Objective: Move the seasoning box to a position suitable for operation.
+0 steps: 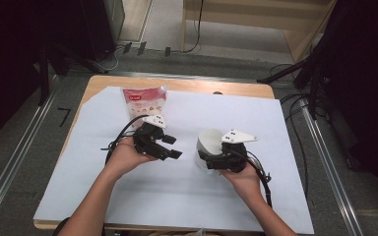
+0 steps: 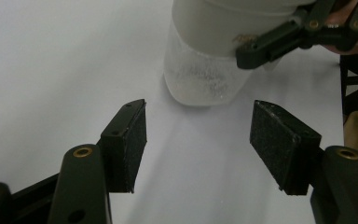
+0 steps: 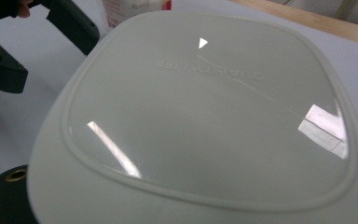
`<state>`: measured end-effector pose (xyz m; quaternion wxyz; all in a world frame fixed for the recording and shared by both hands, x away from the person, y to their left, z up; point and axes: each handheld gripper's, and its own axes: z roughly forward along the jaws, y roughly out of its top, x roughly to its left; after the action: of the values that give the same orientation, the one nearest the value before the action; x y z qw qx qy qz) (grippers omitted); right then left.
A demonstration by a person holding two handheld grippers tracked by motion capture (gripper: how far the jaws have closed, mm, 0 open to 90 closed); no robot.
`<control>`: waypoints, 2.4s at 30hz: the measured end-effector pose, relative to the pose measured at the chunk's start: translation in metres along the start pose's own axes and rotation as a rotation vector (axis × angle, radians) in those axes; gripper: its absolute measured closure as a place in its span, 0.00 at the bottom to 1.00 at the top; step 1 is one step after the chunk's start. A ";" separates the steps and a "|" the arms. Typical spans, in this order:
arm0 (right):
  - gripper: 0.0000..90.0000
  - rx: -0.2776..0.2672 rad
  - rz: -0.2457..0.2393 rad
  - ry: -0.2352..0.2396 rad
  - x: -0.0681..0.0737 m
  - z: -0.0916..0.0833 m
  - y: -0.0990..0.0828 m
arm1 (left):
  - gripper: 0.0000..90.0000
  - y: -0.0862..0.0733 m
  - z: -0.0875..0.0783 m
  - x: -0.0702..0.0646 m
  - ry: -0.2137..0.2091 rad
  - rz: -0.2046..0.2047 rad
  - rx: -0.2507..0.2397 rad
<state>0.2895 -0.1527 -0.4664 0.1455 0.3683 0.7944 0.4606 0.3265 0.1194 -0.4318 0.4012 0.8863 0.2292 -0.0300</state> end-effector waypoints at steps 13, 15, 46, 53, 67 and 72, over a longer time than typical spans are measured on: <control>0.14 -0.015 -0.076 0.034 0.011 0.014 -0.011 | 0.41 0.000 -0.002 0.001 0.008 -0.010 -0.012; 0.14 -0.015 -0.081 0.036 0.011 0.013 -0.012 | 0.41 0.000 -0.001 0.001 0.005 -0.010 -0.011; 0.15 0.042 0.017 0.128 -0.002 -0.049 0.003 | 0.38 0.002 -0.005 -0.001 0.021 -0.003 -0.006; 0.41 0.042 0.020 0.143 -0.001 -0.066 -0.005 | 0.37 0.002 -0.005 -0.001 0.016 0.005 -0.004; 0.91 0.116 -0.018 0.191 0.013 -0.075 -0.021 | 0.38 0.003 -0.002 -0.002 0.017 0.025 -0.007; 1.00 0.133 -0.045 0.191 0.022 -0.066 -0.026 | 0.38 0.003 -0.002 -0.002 0.016 0.021 -0.011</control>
<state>0.2252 -0.1860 -0.4511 0.0547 0.3135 0.8415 0.4366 0.3259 0.1180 -0.4282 0.4045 0.8867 0.2231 -0.0175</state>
